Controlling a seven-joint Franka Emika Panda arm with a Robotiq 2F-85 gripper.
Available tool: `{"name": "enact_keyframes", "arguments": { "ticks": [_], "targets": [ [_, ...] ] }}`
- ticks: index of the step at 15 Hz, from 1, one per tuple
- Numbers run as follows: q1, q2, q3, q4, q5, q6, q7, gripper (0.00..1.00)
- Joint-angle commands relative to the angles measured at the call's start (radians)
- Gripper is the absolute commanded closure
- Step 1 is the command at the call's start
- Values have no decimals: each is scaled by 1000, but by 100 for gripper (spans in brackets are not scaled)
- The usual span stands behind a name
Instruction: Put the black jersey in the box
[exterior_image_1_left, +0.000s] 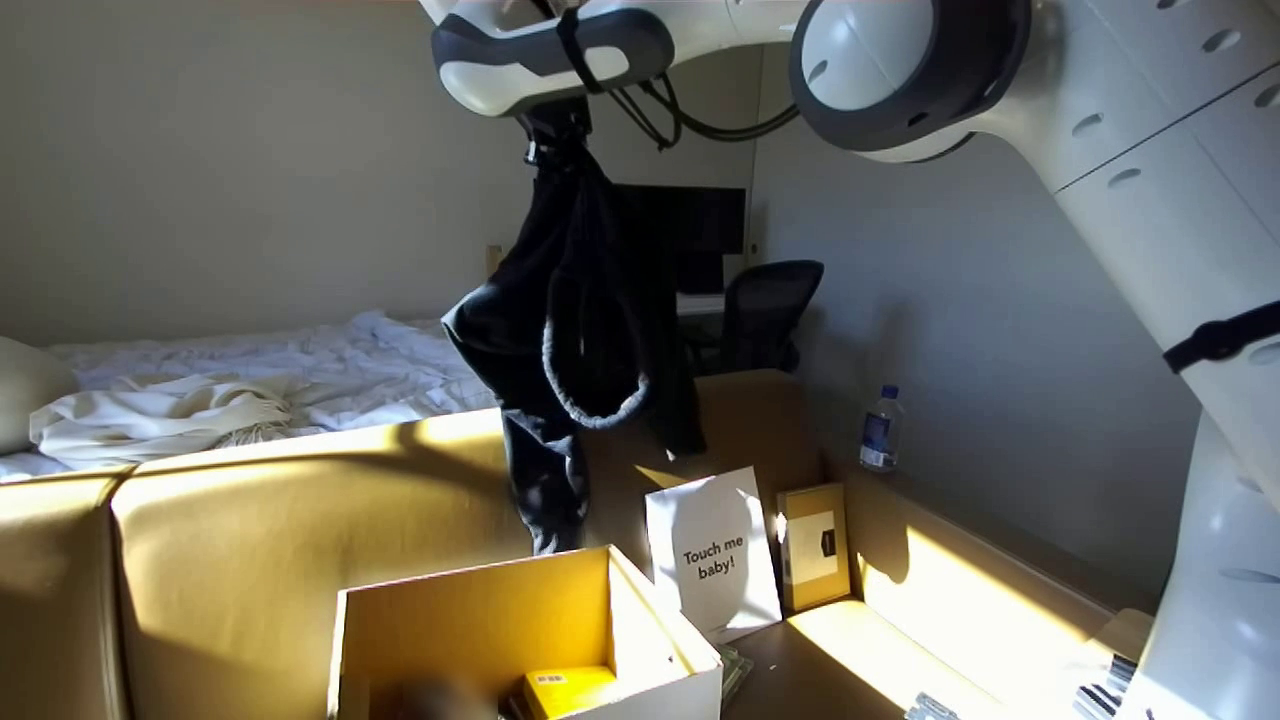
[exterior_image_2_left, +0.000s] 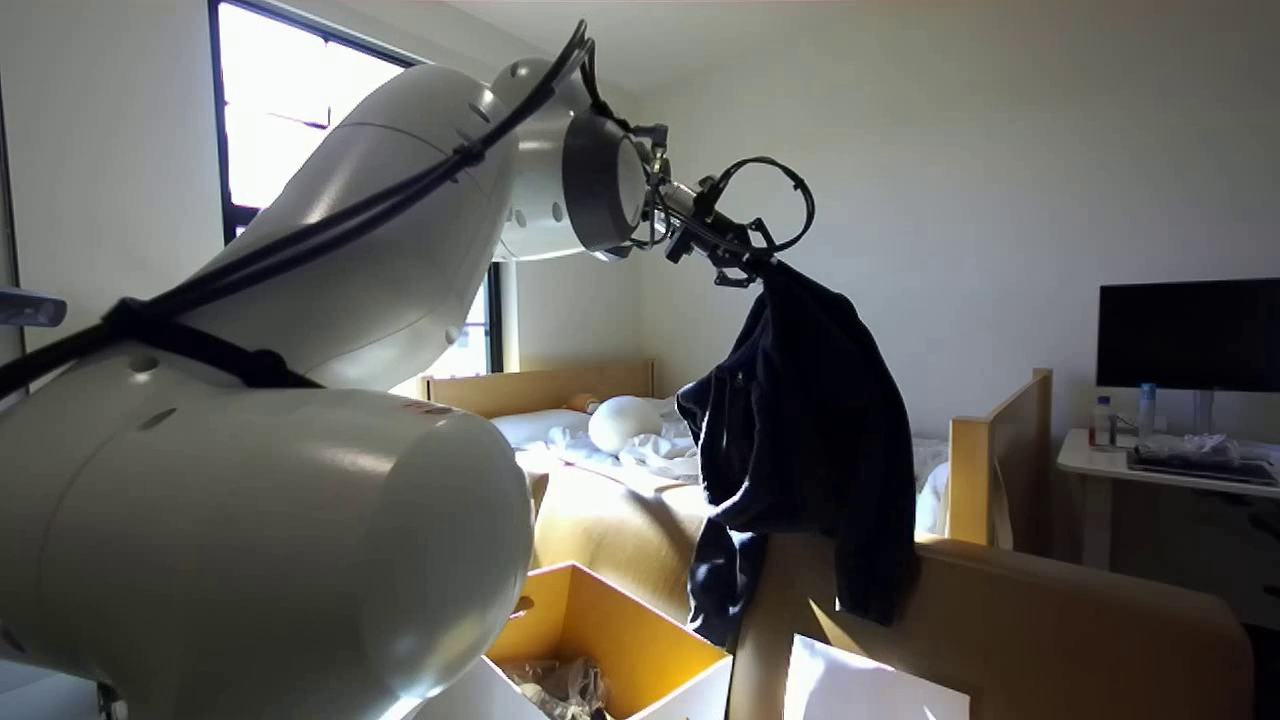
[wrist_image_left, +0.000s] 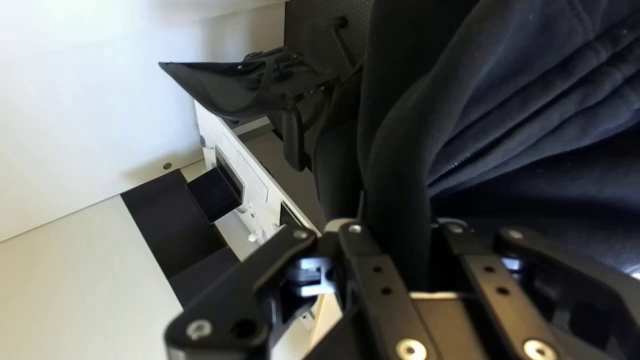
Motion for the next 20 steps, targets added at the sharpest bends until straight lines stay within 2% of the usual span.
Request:
{"name": "enact_keyframes", "arguments": {
  "ticks": [1, 4, 8, 9, 11, 12, 14, 15, 17, 20],
  "targets": [
    [74, 42, -26, 145, -76, -32, -75, 95],
    [113, 14, -26, 149, -110, -26, -80, 95],
    [179, -49, -43, 179, -211, 23, -51, 95],
    [185, -50, -54, 203, -235, 9, -30, 95],
    [136, -53, -50, 216, -189, -39, -5, 95],
    [171, -31, -34, 221, -189, -32, -27, 85],
    [145, -40, -36, 224, -186, -45, -25, 85],
    [133, -38, -36, 224, -185, -45, -24, 95],
    [150, -52, 6, 213, -157, 2, -84, 95],
    [217, -78, 42, 228, -180, 49, -114, 95]
  ]
}}
